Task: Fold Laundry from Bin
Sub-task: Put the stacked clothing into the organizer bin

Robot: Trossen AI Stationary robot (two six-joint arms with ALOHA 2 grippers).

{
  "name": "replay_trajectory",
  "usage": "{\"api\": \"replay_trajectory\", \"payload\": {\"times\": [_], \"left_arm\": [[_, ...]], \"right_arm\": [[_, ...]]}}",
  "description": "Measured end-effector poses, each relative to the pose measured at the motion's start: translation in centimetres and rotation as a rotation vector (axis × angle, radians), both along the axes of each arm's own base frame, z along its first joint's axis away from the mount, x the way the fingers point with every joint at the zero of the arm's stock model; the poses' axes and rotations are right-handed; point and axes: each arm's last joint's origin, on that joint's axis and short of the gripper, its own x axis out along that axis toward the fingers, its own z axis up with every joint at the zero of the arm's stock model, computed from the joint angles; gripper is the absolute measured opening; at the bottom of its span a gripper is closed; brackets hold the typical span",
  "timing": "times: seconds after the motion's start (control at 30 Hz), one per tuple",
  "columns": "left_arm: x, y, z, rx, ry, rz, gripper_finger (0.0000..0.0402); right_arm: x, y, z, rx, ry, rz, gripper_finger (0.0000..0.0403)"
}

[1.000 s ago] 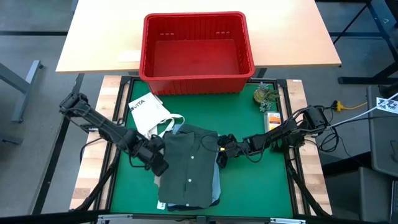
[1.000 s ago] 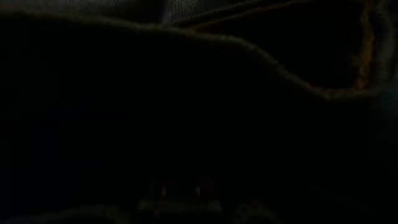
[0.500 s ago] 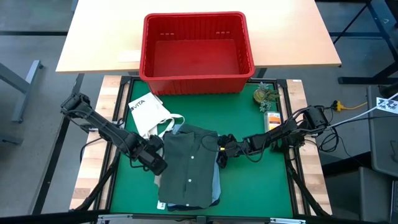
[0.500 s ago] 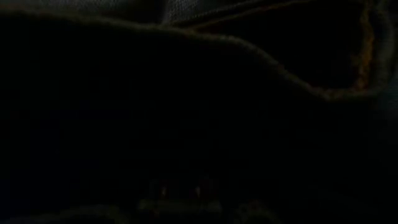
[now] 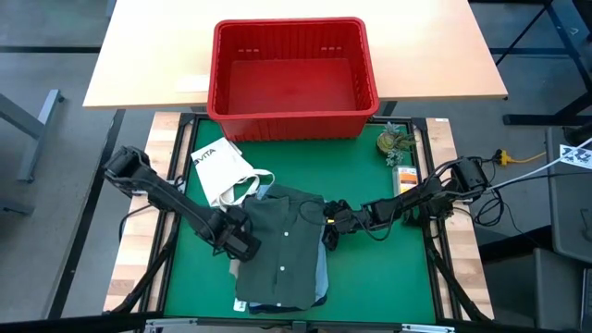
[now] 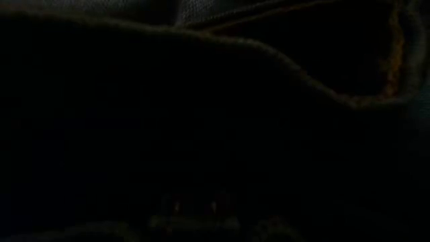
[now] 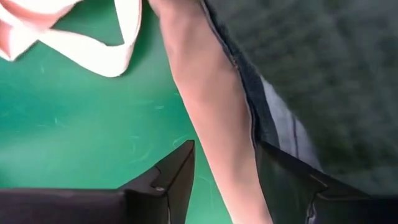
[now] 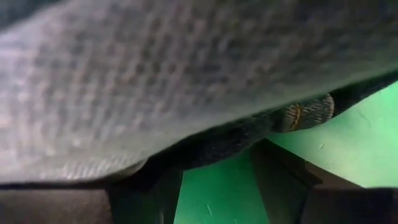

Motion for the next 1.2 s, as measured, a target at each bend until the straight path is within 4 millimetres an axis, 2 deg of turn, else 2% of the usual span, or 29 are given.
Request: {"api": "replay_trajectory", "payload": {"times": [0.23, 0.37, 0.53, 0.63, 0.77, 0.83, 0.97, 1.03, 1.2], "left_arm": [[0.6, -0.8, -2.2, 0.039, 0.053, -0.005, 0.0160], [0.3, -0.7, -2.2, 0.065, 0.095, -0.115, 0.0160], [-1.2, 0.1, -1.0, 0.119, 0.196, -0.240, 0.0160], [-2.5, 0.9, -1.3, 0.088, 0.175, -0.300, 0.0160], [-5.4, 2.4, -3.5, -0.021, 0.019, -0.287, 0.0160], [-6.5, 3.0, -4.6, -0.104, -0.115, -0.245, 0.0160], [-7.6, 3.6, -5.8, -0.276, -0.437, -0.175, 0.0160], [-8.0, 3.9, -6.2, -0.325, -0.539, -0.146, 0.0160], [-8.6, 4.4, -7.3, -0.313, -0.577, -0.106, 0.0160]], "right_arm": [[0.0, 0.0, 0.0, 0.002, 0.000, 0.002, 0.0184], [0.0, 0.0, 0.0, 0.002, 0.001, 0.003, 0.0184], [0.0, 0.0, 0.0, 0.003, 0.001, 0.003, 0.0184], [0.0, 0.0, 0.0, 0.003, 0.001, 0.003, 0.0184], [0.0, 0.0, 0.0, 0.004, 0.001, 0.003, 0.0184], [0.0, 0.0, 0.0, 0.004, 0.001, 0.003, 0.0184], [0.0, 0.0, 0.0, 0.004, -0.001, 0.003, 0.0184], [0.0, 0.0, 0.0, 0.004, -0.003, 0.003, 0.0184], [0.0, 0.0, 0.0, 0.004, -0.004, 0.003, 0.0184]]}}
